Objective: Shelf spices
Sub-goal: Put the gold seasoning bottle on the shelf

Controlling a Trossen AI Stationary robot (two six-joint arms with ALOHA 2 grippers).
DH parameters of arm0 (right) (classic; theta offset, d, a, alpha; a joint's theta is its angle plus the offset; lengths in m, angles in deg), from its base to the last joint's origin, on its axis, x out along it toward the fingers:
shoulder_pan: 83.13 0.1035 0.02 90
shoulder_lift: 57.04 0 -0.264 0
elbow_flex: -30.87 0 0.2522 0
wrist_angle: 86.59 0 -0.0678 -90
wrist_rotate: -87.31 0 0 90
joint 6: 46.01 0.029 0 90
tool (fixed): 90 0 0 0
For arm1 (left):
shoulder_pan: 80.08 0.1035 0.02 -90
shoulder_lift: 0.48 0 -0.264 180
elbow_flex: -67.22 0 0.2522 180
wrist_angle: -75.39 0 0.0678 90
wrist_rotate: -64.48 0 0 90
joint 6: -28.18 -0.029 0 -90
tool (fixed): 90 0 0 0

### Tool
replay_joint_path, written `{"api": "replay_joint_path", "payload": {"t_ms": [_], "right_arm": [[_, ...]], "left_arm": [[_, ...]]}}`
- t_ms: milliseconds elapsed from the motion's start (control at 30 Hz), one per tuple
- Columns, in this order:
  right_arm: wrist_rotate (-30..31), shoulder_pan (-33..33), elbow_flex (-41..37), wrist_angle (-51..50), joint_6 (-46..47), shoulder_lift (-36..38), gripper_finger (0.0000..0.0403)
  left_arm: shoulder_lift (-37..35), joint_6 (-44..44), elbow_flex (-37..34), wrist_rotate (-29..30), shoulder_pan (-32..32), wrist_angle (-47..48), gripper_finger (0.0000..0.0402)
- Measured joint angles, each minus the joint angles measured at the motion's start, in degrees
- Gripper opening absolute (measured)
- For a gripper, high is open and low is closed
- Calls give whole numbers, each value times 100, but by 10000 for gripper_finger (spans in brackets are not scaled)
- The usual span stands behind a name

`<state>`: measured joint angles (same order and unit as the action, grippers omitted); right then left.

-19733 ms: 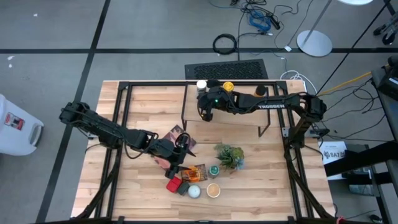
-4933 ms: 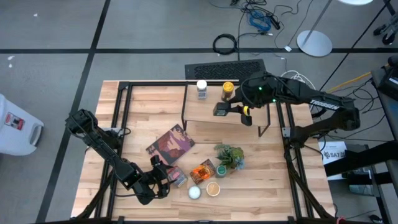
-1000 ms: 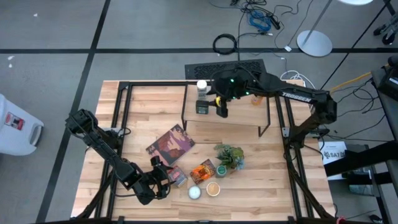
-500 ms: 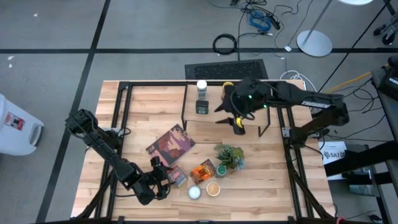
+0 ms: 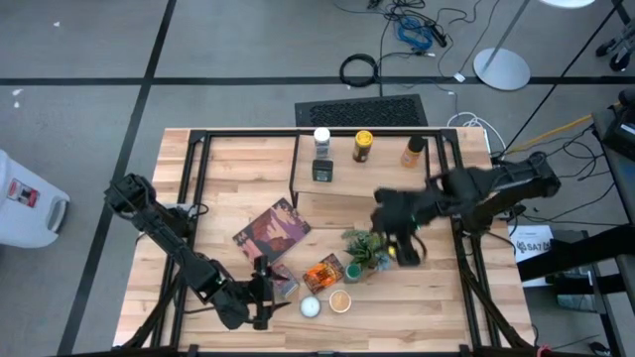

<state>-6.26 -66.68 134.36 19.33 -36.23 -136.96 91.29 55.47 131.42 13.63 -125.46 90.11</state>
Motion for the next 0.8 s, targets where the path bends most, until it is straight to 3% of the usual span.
{"api": "replay_joint_path", "payload": {"t_ms": [333,533,800], "right_arm": [[1237,1775,-567,395,1861,0,197],[2006,2589,-1459,1740,2501,0,197],[2706,3115,-2960,3987,2886,-2,196]], "left_arm": [[0,-681,54,-802,325,-572,290],[0,-919,54,-1025,459,-711,290],[0,-1025,54,-1210,647,-818,290]]}}
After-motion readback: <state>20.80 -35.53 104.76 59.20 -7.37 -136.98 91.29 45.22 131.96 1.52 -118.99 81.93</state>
